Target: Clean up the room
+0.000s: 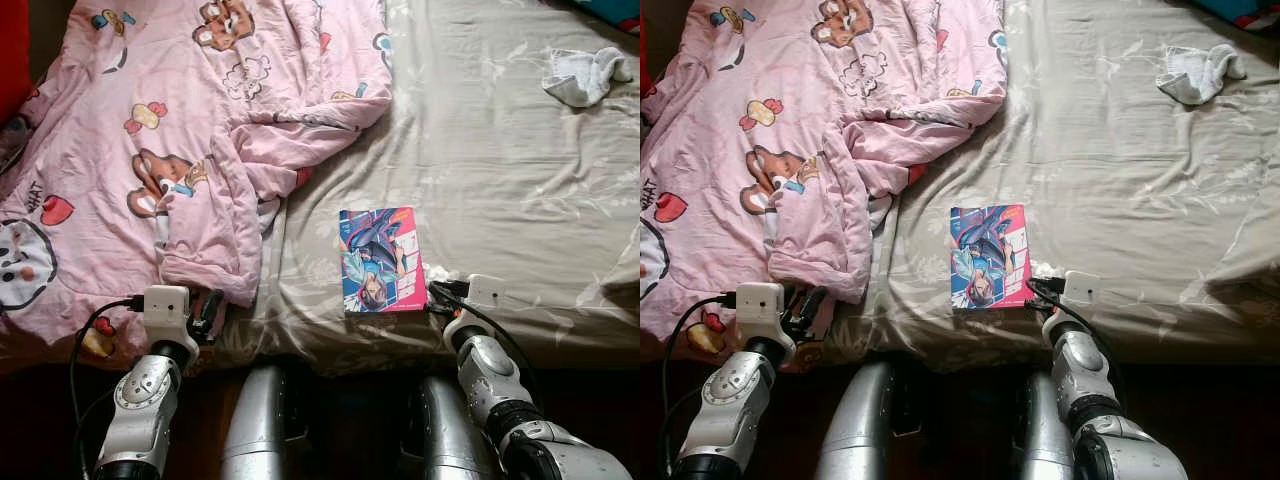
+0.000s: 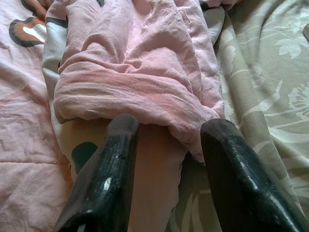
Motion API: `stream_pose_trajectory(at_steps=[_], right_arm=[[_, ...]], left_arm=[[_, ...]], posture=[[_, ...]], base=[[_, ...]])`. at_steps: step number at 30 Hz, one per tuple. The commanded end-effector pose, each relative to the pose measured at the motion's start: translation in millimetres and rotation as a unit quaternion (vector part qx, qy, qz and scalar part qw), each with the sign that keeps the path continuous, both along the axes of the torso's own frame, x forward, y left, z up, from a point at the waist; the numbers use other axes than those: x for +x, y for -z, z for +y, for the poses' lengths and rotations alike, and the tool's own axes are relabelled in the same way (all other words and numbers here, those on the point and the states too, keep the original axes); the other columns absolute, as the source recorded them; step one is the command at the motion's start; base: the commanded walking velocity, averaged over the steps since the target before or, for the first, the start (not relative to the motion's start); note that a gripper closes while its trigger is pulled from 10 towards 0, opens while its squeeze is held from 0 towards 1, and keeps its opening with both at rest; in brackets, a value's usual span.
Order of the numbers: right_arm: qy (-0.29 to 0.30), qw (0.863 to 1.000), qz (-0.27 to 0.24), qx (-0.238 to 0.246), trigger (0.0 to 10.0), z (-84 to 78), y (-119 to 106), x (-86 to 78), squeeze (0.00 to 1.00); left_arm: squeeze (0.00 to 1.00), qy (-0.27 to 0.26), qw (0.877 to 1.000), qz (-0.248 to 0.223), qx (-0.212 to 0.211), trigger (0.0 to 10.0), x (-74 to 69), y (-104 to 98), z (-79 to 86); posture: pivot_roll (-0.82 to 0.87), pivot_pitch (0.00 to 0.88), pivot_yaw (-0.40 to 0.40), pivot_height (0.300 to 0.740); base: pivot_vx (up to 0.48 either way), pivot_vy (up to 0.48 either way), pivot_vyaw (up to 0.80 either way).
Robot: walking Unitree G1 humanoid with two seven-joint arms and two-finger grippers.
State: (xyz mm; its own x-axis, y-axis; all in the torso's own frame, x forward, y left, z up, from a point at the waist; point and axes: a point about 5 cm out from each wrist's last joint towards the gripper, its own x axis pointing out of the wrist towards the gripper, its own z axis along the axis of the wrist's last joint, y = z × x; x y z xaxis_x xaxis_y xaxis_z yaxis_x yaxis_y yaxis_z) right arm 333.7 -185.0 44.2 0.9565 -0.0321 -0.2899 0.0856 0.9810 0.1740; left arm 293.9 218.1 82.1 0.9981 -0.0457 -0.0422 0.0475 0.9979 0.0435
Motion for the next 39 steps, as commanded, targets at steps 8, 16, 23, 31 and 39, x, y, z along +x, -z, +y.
stream_pose_trajectory(at_steps=[8, 16, 23, 31, 39], right_arm=[[0.008, 0.999, -0.036, -0.032, 10.0, -10.4, -0.6, -6.8, 0.0], [-0.004, 0.998, -0.035, -0.048, 10.0, -23.2, 16.6, -29.5, 0.0], [0.032, 0.995, 0.07, -0.056, 10.0, -43.0, 59.2, -73.6, 0.0], [0.05, 0.984, 0.167, -0.039, 10.0, -40.9, 90.5, -107.8, 0.0], [0.05, 0.966, 0.251, -0.031, 10.0, -32.2, 114.3, -138.5, 0.0]], left_arm=[[0.0, -0.046, 0.997, 0.065, -0.012, 10.0, -14.1, 39.7, 9.2], [0.0, -0.076, 0.99, 0.114, -0.029, 10.0, -24.5, 66.7, 8.6], [0.0, -0.103, 0.976, 0.187, -0.029, 10.0, -39.7, 95.3, 12.2], [0.0, -0.098, 0.962, 0.254, -0.025, 10.0, -54.5, 116.2, 6.7], [0.0, -0.092, 0.944, 0.316, -0.024, 10.0, -71.4, 133.9, 0.6]], posture=[[0.04, 0.237, 0.054, 0.616], [0.01, 0.137, 0.003, 0.616], [-0.01, 0.057, -0.003, 0.651], [-0.01, 0.009, 0.002, 0.691], [-0.02, 0.0, 0.009, 0.74]], base=[[0.0, 0.0, 0.0], [0.0, 0.0, 0.0], [0.0, 0.0, 0.0], [0.0, 0.0, 0.0], [0.0, 0.0, 0.0]])
